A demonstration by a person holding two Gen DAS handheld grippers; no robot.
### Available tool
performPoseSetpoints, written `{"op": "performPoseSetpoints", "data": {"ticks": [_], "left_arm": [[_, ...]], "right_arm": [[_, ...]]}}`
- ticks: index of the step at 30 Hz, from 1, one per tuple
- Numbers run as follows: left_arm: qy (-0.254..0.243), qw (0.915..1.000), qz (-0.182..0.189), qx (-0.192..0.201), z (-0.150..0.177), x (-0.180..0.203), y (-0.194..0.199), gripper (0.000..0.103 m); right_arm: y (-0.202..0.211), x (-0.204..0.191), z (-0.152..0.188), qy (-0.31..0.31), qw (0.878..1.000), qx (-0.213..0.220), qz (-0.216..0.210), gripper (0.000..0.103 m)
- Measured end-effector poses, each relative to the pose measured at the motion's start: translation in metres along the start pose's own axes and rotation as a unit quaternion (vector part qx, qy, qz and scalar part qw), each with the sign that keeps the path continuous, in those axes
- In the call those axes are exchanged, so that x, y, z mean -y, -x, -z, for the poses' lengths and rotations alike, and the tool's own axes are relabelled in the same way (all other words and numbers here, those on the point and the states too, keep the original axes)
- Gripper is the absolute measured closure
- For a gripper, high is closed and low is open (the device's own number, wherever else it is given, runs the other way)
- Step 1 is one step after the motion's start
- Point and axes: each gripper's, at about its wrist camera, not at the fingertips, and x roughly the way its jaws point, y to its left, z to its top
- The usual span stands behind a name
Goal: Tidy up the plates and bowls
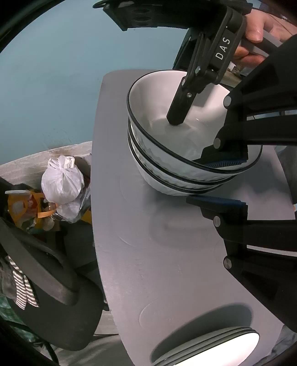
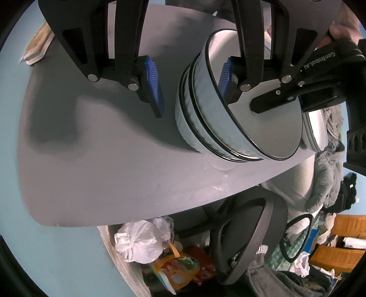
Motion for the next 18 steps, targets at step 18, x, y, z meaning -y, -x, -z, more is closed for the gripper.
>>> {"op": "performPoseSetpoints", "data": {"ticks": [18], "left_arm": [[0.004,0.9998,-0.02,0.008,-0.0018,0.0034,-0.0008,0.081]], "right_arm": [[-0.0039,0.0005,-0.0022,-0.006,0.999,-0.024,-0.026,0.069]]}}
